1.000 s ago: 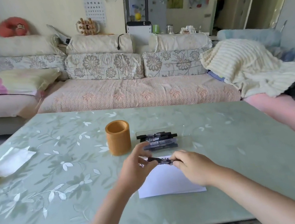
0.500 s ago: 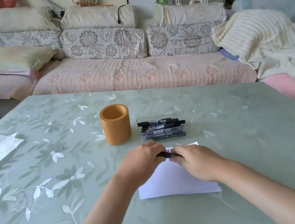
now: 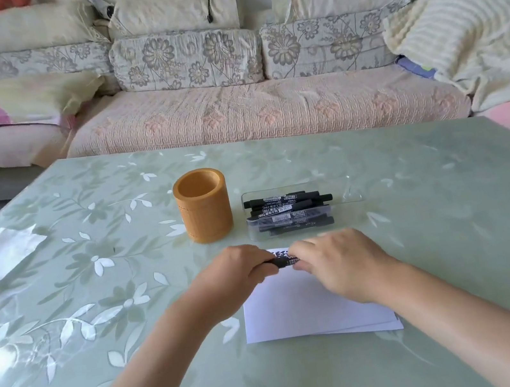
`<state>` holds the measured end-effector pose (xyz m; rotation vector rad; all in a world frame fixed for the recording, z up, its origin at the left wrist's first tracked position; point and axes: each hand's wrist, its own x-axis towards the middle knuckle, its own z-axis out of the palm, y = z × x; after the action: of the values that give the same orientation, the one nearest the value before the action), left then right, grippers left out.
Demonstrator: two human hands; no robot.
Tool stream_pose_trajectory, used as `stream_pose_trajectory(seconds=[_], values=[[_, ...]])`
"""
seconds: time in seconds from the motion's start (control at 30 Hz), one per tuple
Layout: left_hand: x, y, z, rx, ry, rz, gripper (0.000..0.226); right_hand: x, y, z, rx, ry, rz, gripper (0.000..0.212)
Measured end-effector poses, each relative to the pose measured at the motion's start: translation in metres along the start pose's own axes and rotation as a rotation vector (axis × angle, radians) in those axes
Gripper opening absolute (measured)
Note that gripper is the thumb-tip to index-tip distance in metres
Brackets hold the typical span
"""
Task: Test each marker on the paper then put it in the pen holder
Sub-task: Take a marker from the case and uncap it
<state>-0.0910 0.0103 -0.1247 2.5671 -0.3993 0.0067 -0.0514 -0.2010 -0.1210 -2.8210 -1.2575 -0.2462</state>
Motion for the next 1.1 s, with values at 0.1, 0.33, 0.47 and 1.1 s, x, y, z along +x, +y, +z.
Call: stream_pose_trajectory(seconds=[0.1, 0.33, 0.47, 1.1], values=[[-0.002, 0.001, 0.001, 0.138, 0.083, 0.128, 0.017, 0.0, 0.005, -0.01, 0.337, -0.159, 0.143, 0.026], [0.0, 0.006, -0.018, -0.246, -0.086, -0.086, 0.022, 0.002, 0.009, -0.011, -0.15, 0.135, -0.106, 0.025], [-0.004, 0.005, -0.016, -0.038, -0.058, -0.019, 0.019, 0.0, -0.004, -0.012, 0.07, -0.072, 0.01, 0.022], [-0.039, -0.056, 0.013, 0.377, 0.237, -0.145, 0.042, -0.034, -0.013, 0.046, 0.17, 0.124, 0.23, 0.032]])
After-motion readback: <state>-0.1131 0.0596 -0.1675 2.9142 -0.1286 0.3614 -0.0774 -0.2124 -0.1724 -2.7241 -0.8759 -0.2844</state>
